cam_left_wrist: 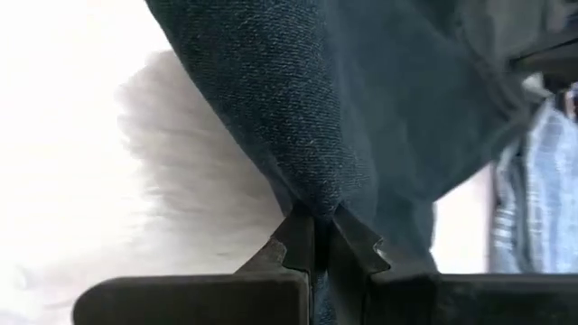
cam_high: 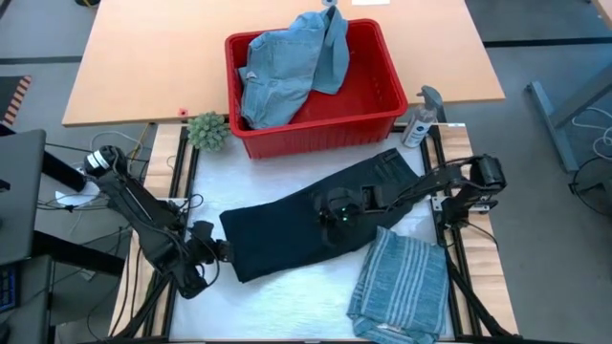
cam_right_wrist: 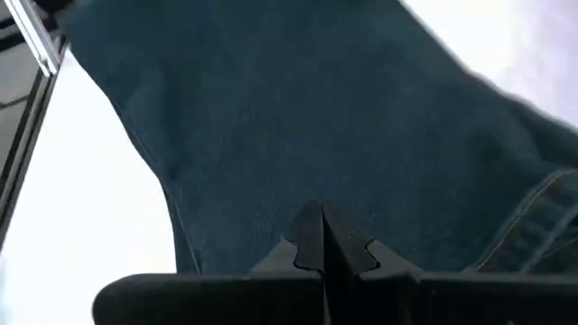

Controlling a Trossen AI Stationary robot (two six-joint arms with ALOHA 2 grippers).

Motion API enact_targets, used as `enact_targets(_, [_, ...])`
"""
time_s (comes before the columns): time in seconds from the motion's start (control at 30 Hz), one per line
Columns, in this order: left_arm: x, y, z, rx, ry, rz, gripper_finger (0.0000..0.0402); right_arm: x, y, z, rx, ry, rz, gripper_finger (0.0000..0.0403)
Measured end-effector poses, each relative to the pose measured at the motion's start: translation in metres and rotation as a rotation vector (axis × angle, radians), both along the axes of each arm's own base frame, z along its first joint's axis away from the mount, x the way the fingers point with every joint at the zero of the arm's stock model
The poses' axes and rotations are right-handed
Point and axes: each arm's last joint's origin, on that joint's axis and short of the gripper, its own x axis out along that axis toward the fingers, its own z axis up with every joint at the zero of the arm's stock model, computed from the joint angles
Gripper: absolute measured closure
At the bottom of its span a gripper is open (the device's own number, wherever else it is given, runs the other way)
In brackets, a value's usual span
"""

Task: Fold Laundry from Bin
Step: Fold the blue denim pants

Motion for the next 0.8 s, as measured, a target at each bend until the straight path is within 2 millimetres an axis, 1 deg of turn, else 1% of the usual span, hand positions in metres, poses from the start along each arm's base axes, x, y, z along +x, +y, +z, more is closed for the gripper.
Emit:
enact_targets(0.13, [-0.003, 0.003, 0.019, -0.01, -0.01, -0.024, 0.0401, 0.007, -0.001, -0.02, -0.015, 0.038, -0.028, 0.0387])
enact_targets(0.23, [-0.009, 0.005, 0.04, -0.017, 0.0, -0.054, 0.0401, 0.012, -0.002, -0.034, -0.026, 0.063, -0.044, 0.0387])
enact_targets(0.43, [-0.02, 0.015, 0.088, 0.03, 0.042, -0.067, 0.0401, 0.017, -0.008, -0.054, -0.027, 0.091, -0.059, 0.0387])
enact_targets(0.53, [-0.023, 0.02, 0.107, 0.055, 0.036, -0.057, 0.0401, 0.024, -0.007, -0.06, -0.012, 0.073, -0.043, 0.0387])
enact_targets(0.67, [-0.02, 0.026, 0.117, 0.068, 0.013, -0.022, 0.0401, 0.044, -0.001, -0.063, -0.008, 0.066, 0.01, 0.0387])
enact_targets(0.8, [-0.017, 0.029, 0.119, 0.072, 0.01, -0.004, 0.0401, 0.075, 0.008, -0.06, -0.034, 0.048, 0.087, 0.0387])
